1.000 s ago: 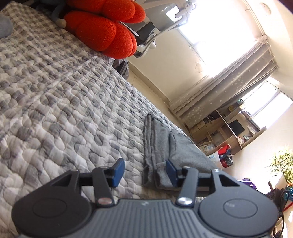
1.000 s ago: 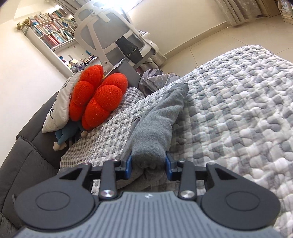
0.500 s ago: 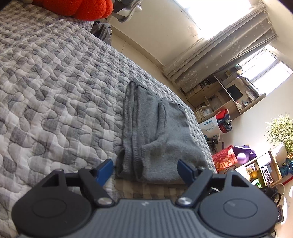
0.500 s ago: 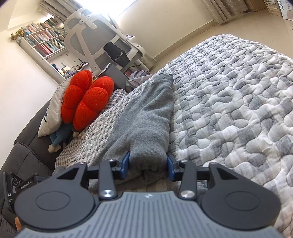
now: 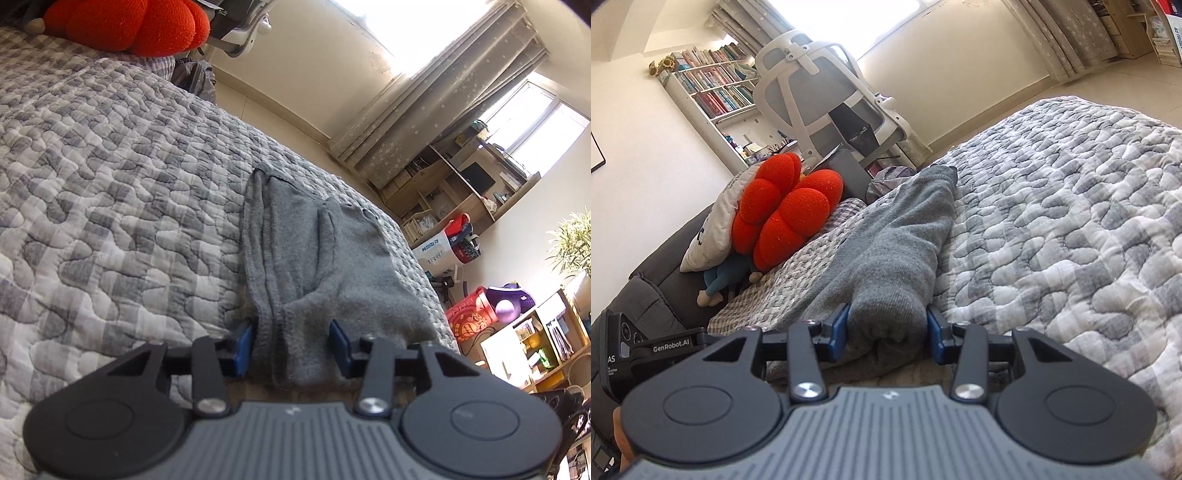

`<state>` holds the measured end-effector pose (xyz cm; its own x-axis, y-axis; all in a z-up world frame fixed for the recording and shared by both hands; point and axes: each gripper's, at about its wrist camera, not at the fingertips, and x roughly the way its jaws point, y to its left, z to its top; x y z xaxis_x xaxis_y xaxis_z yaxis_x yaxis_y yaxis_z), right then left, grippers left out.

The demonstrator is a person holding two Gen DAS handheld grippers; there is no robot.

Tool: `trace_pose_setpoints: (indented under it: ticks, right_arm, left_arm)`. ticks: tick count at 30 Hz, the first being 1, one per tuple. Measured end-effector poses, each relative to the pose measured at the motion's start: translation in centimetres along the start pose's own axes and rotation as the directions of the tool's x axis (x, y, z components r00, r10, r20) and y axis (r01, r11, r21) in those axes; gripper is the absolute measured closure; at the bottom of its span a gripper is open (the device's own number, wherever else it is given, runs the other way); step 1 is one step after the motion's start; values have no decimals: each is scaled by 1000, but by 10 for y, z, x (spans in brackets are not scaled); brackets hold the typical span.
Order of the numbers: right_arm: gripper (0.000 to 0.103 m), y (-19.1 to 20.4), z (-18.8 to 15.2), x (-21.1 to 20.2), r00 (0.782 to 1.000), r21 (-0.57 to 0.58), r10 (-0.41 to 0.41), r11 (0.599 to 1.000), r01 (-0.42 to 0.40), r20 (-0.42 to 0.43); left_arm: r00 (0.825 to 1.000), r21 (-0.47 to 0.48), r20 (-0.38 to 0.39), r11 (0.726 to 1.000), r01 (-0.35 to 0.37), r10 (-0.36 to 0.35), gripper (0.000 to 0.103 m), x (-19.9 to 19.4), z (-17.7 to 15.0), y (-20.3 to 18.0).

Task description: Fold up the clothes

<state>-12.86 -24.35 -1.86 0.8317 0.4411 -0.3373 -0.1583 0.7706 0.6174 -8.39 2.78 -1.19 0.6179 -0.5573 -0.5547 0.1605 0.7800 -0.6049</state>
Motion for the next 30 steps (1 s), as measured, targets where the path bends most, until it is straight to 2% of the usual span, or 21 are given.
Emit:
trace_pose_setpoints:
  ticks: [2,7,16,30]
  right_arm:
    - [59,3,-3,1,1000,-24,-12,1000,13,10]
    - [59,6,-5,1,999,-52,-31,998,32,19]
    - [60,24,-14,5,991,-168,-123,977,131,53]
    - [59,21,-15,5,992,-161,-116,979,124,53]
  left_arm:
    - [1000,-33,-6,999,5,-5,76,-2,1,8]
    - [1000,-28,0,1000,-1,1,85,-3,-2,3]
    - [1000,9,14,1000,-27,27,87,-4,1,-14]
    - [999,-7,13,999,-41,41,87,-4,0,-7]
